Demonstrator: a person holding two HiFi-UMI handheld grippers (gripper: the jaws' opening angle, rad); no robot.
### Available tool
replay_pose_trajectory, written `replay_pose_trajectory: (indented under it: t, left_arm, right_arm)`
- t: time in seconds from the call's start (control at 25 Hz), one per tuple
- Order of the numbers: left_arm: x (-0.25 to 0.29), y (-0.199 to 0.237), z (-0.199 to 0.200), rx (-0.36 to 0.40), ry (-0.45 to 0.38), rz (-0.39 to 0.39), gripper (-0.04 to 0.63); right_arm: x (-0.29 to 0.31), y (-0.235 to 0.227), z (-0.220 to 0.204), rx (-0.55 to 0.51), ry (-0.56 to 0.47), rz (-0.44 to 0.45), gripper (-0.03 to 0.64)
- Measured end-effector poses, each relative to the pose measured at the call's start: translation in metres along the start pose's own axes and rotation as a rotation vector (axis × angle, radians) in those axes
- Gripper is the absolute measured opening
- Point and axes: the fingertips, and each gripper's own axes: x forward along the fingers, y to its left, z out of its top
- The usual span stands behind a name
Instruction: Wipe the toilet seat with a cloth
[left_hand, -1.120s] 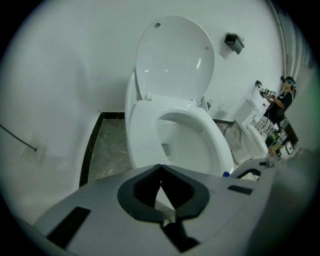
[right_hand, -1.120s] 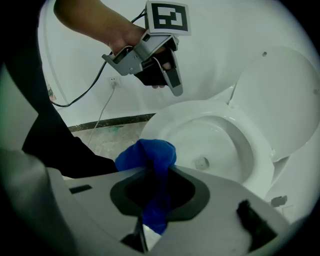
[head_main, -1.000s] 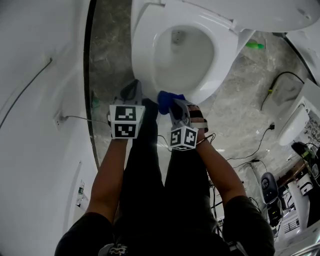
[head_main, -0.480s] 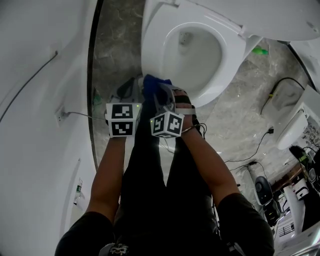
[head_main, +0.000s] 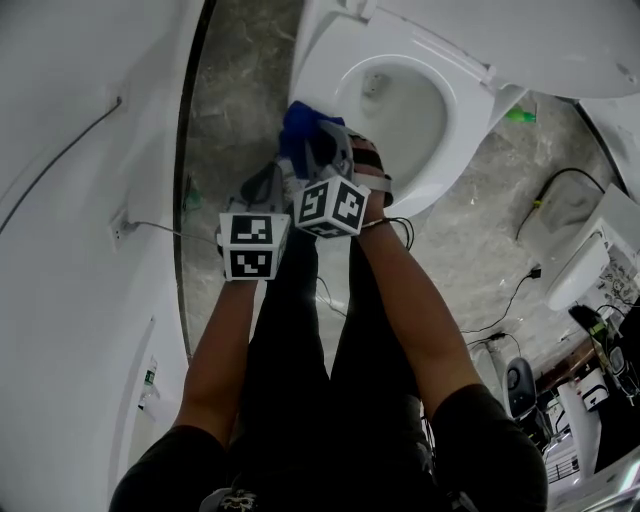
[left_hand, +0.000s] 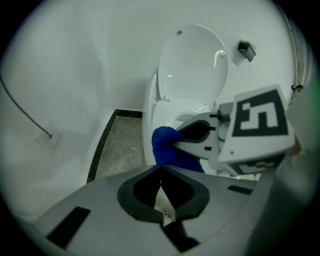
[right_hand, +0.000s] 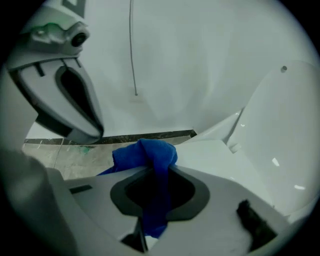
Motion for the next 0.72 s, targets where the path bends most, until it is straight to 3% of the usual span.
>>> replay_pose_trajectory:
  t: [0.72]
  left_arm:
    - [0.01,-0.031,0.016,0.044,-0.015,-0.03,0.01]
  right_arm:
    - [0.032,-0.117,0.011,0.19,-0.036,-0.152,0.057]
